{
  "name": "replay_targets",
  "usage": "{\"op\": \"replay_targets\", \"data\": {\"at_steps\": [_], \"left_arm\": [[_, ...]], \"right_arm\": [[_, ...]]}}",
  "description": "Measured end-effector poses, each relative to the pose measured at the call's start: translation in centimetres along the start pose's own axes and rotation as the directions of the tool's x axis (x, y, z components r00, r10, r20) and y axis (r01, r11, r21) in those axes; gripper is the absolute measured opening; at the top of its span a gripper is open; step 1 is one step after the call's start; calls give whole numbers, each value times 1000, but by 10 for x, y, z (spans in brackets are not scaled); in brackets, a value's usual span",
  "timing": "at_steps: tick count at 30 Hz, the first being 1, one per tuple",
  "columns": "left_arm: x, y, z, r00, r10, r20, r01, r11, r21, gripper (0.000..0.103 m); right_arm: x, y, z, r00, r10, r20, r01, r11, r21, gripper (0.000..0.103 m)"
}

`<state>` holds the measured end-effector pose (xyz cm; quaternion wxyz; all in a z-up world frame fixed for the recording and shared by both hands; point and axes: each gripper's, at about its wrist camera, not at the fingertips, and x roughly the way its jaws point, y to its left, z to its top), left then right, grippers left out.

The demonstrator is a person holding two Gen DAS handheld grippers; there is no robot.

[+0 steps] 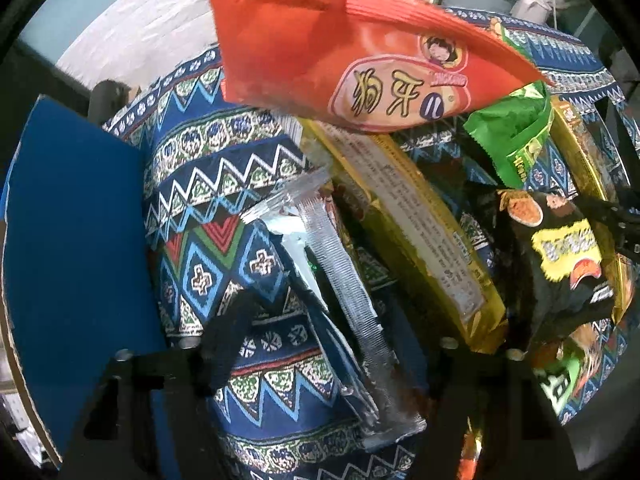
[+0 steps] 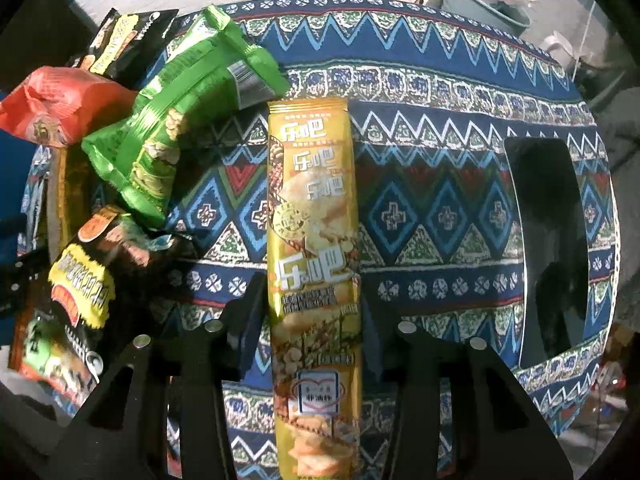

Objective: Organize snacks
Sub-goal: 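Grasp silver bar wrapper with left tool while right tool grasps yellow stick pack, then lift both held snacks and carry them over the cardboard box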

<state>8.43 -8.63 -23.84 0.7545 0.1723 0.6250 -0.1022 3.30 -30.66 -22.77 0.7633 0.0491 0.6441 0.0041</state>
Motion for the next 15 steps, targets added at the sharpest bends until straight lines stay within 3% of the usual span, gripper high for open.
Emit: {"op": "replay_targets", "data": {"at_steps": [2,3,4,10,15], "left_arm": [[-1,1,1,1000,2,8,-2,1000,11,36],[-1,1,1,1000,4,10,-4,1000,15,34],[-3,0,-1,1000,-1,10,1,1000,13,34],[-12,9,-12,1000,-15,18,15,1000,21,30],[-30,8,-25,999,-14,40,12,999,31,30]], "right_arm": [[3,8,1,999,-29,17,29,999,-36,40],[3,11,0,998,-51,22,53,997,-60,31],[3,19,-5,998,-62,28,64,995,-71,31],[-1,20,-10,999,-45,27,47,996,-78,29],[-29,18,-17,998,-22,64,27,997,-73,29]]}}
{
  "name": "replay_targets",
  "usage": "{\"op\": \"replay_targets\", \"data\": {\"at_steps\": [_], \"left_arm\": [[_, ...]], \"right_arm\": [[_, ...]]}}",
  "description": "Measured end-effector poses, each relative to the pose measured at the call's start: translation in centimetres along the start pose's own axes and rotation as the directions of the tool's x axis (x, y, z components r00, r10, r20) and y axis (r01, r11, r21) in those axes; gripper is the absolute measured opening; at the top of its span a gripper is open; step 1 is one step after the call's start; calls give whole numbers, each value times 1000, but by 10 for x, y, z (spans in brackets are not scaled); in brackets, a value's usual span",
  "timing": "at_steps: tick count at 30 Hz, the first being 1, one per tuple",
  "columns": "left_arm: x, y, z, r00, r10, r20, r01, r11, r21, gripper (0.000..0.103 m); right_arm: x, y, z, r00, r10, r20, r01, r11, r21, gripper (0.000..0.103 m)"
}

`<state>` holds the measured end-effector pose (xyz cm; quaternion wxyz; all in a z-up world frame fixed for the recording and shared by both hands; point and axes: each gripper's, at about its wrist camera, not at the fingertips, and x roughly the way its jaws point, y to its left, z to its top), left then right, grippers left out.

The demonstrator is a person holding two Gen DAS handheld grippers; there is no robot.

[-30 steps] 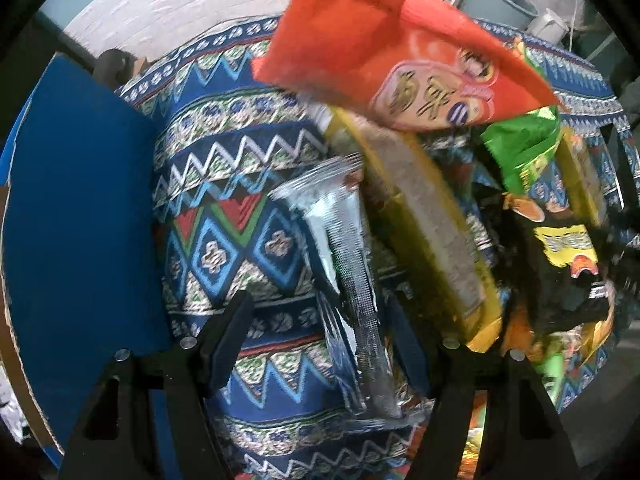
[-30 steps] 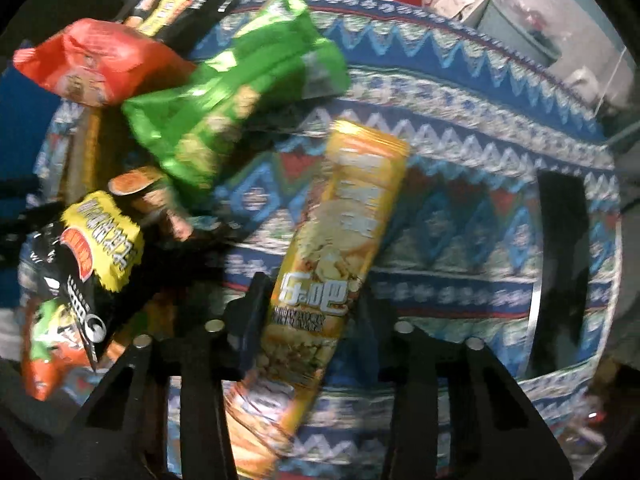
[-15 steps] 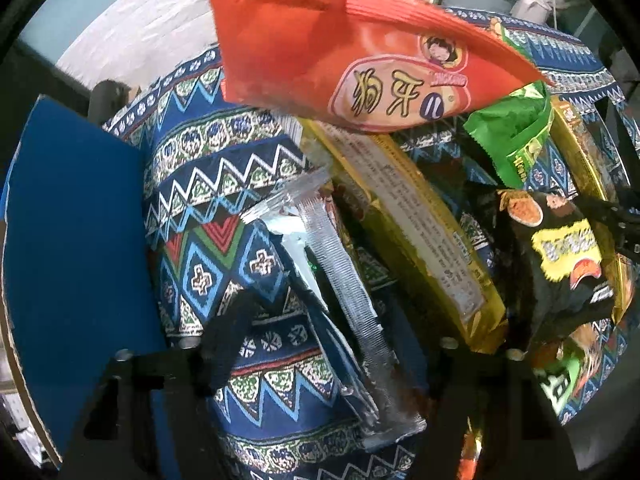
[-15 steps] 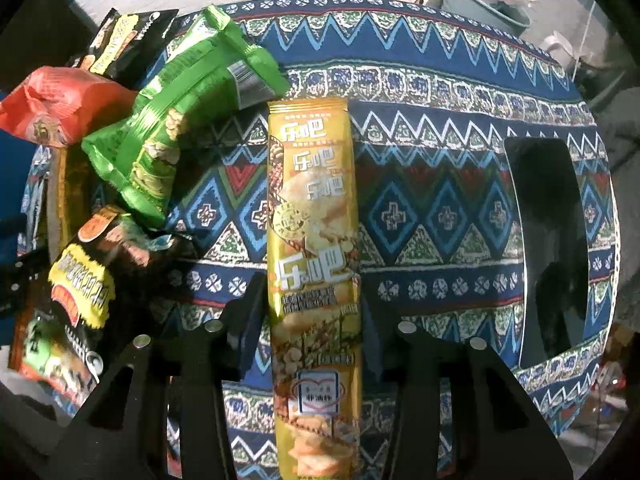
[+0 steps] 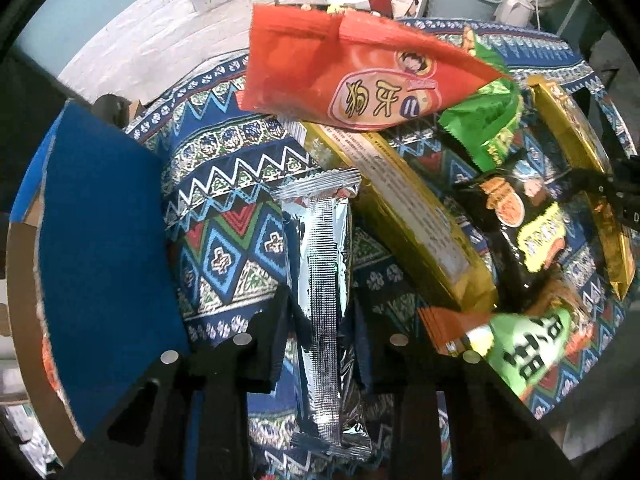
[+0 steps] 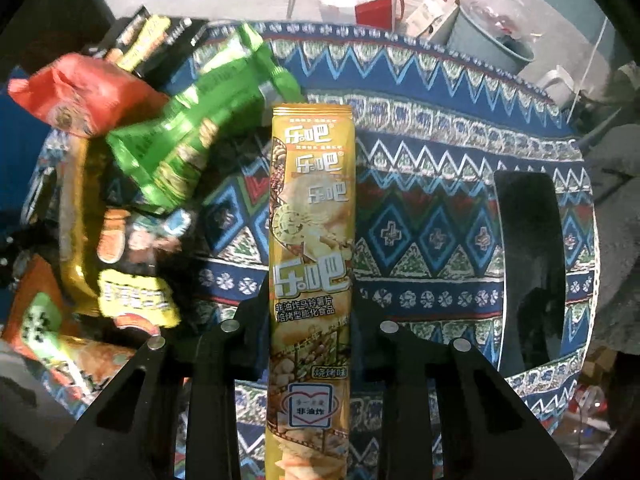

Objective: Organize snacks
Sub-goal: 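Lift both held snacks and carry them over the cardboard box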

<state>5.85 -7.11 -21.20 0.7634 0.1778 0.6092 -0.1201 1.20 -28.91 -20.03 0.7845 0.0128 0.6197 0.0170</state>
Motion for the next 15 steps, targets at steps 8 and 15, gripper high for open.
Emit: {"op": "replay_targets", "data": {"at_steps": [8,15], "left_arm": [[-44,-4,-20,997,-1,75,1,1000,-6,30],[-79,1,-28,989,-4,149,4,1000,1,30]], "right_arm": [[-36,15,3,998,21,57,-19,999,-27,29],[-59,30,10,991,56,122,-50,997,-52,29]]}}
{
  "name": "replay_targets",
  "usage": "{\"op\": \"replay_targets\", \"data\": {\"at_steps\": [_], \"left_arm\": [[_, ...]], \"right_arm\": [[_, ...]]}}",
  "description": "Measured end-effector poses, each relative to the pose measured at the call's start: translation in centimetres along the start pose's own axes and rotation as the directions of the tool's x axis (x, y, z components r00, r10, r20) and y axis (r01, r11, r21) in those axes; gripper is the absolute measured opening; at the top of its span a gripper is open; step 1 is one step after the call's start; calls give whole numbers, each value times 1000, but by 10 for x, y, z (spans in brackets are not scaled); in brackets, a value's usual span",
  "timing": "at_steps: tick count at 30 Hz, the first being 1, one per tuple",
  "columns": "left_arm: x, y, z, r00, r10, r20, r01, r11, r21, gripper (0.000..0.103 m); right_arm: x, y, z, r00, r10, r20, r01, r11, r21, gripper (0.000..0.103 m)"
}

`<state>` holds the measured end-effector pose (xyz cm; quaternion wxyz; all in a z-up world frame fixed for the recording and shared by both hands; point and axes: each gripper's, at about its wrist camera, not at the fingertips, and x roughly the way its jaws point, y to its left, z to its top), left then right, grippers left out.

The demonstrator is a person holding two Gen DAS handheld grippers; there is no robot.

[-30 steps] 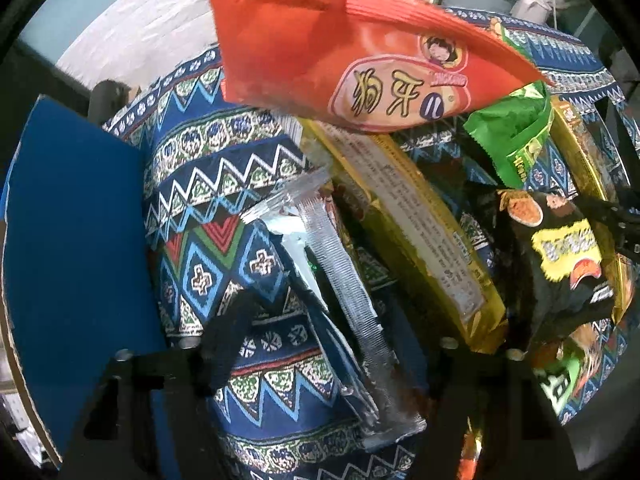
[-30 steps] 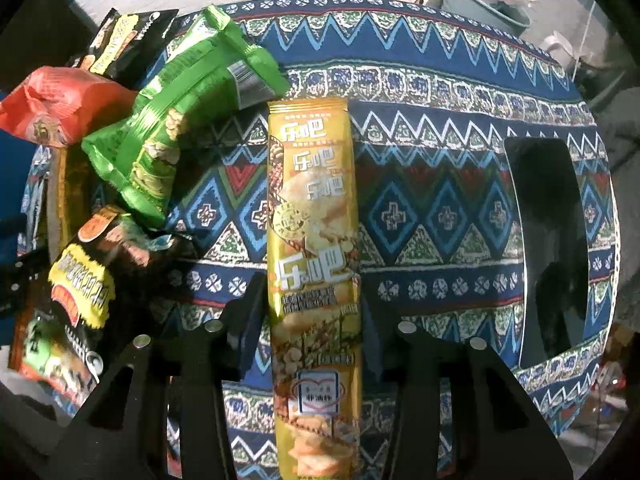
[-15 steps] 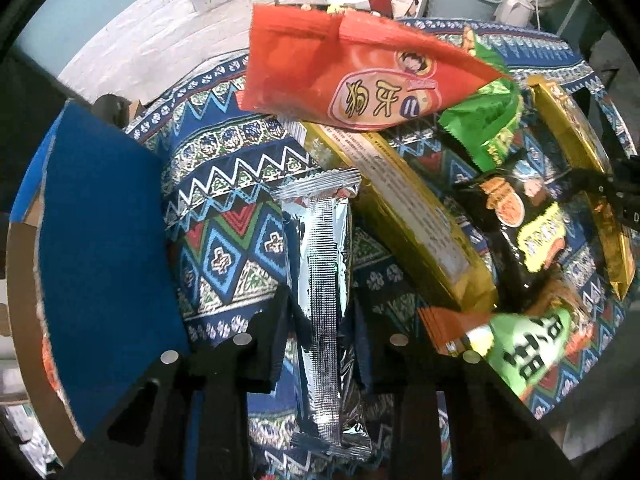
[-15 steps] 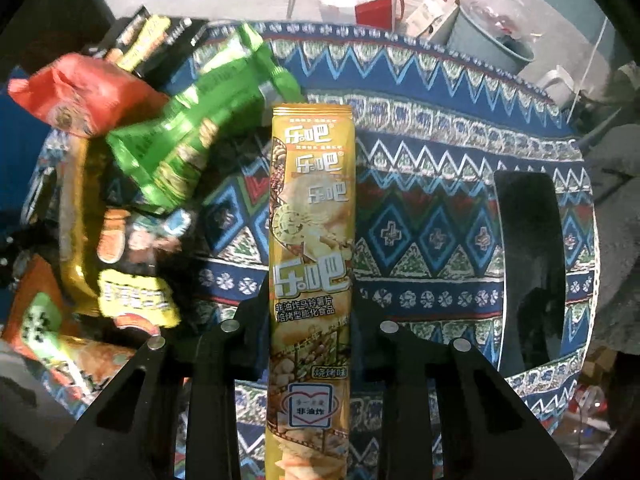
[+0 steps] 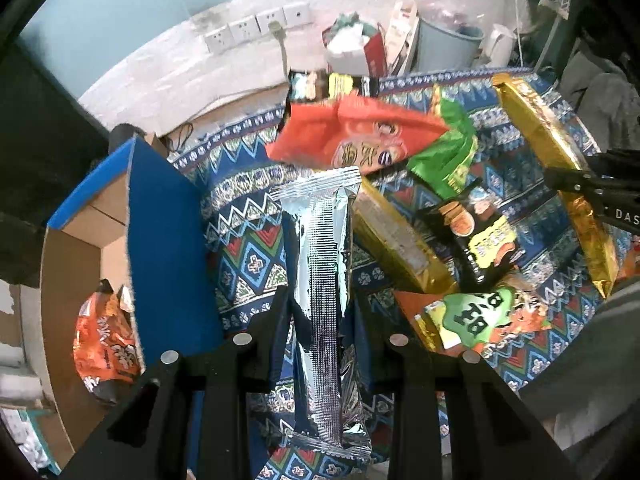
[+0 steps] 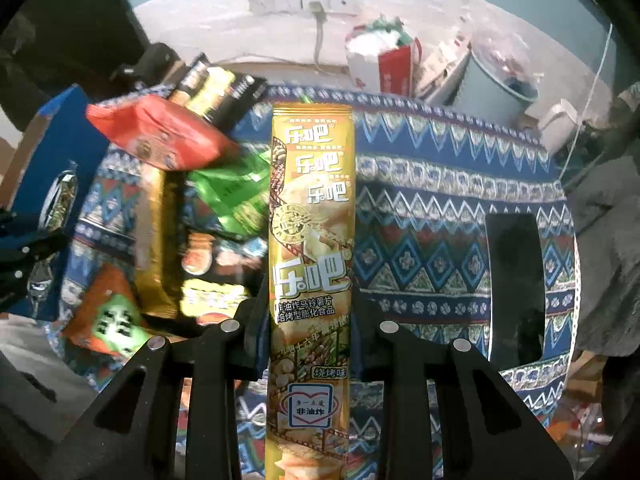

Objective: Organize snacks
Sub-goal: 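Lift both held snacks and carry them over the cardboard box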

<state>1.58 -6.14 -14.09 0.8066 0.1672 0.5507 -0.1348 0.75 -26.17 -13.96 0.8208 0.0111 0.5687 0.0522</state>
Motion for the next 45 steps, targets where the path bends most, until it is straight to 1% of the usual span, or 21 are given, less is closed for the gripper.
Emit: {"op": "replay_targets", "data": {"at_steps": [3,12,18,31,40,45], "left_arm": [[-14,1,1,999,0,33,0,1000,2,30],[-34,11,9,994,18,105,-17,1000,-5,30],[-41,27,13,990,38,139,-33,999,-38,30],[-56,63,1,984,40,171,-22,994,-108,30],[-68,93,-16,979,66,191,-35,986,-163,30],[-67,116,-27,980,83,183,-43,977,-211,30]], "right_arm": [[-9,7,6,999,20,27,-19,1000,-14,29],[-34,33,23,993,67,99,-62,996,-61,29],[-44,52,36,986,106,126,-96,992,-88,29],[-55,106,62,972,183,148,-157,972,-174,29],[-58,147,76,962,230,150,-191,953,-234,29],[-60,174,84,956,255,147,-209,940,-268,29]]}}
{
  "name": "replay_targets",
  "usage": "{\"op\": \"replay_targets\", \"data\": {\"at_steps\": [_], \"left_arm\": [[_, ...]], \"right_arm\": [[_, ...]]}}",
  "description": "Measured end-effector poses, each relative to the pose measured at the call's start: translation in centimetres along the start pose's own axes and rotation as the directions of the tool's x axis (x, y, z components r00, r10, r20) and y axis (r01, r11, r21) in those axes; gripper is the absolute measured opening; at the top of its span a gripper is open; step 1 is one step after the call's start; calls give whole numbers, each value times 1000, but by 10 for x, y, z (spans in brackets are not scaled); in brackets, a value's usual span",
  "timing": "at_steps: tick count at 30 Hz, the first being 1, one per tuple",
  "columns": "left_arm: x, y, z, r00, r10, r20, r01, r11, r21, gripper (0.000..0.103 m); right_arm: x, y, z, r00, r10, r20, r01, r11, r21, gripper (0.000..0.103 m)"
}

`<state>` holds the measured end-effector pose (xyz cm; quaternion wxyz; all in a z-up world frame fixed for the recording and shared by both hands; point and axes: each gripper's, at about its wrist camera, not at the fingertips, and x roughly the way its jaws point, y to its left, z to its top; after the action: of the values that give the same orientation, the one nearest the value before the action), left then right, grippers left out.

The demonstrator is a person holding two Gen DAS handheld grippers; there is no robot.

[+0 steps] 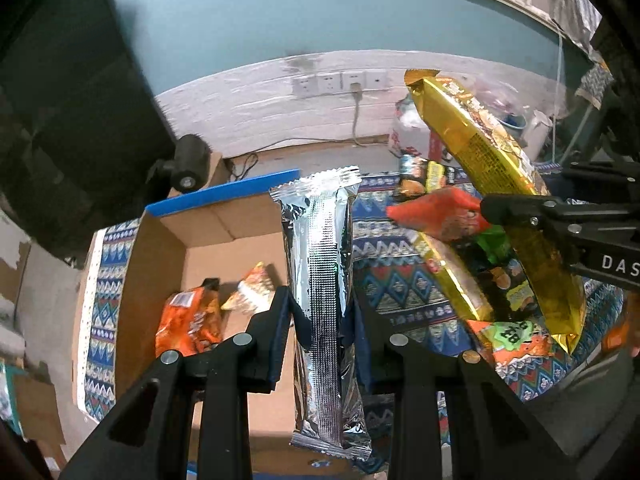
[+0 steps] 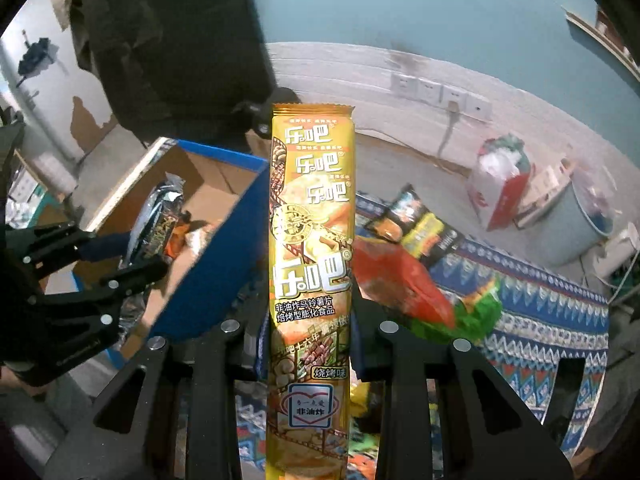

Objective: Organize snacks
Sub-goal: 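Lift both held snacks and carry them over the cardboard box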

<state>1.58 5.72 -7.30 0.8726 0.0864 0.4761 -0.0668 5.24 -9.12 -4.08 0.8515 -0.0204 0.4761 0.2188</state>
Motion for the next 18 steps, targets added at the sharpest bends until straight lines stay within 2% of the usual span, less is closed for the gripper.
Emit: {"op": "replay_targets", "data": {"at_steps": [18], "left_arm": [[17,86,-31,995,77,-70,-87,985,-152,30]], "right_arm": [[48,72,34,996,77,-52,-81,994,-76,29]]}}
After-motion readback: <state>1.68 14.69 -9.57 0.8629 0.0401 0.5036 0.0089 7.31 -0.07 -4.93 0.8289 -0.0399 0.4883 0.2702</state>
